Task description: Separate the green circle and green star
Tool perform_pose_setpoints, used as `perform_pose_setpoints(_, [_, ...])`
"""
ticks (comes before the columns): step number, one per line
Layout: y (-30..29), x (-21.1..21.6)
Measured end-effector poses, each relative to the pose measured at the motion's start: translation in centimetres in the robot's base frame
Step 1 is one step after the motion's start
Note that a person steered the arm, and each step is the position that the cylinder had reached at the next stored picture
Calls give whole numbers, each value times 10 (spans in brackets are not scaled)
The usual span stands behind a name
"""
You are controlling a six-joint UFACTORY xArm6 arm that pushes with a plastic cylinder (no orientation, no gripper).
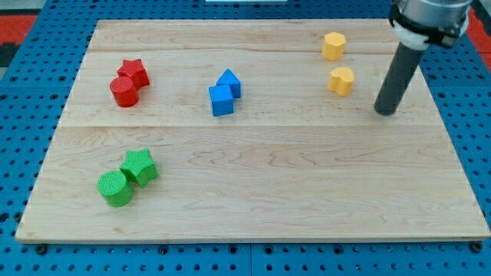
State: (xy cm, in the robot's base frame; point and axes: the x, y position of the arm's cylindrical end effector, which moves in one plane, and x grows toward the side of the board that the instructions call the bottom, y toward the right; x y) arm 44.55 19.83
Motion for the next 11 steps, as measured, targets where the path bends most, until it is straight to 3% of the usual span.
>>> perform_pose_setpoints(2, [-136, 152])
perform_pose_setpoints(3, [-166, 169])
perform_pose_setpoints(6, [-155, 169])
perform_pose_setpoints(7, [-179, 173])
perform_pose_setpoints(10, [-310, 168])
perform_pose_setpoints(11, [-366, 137])
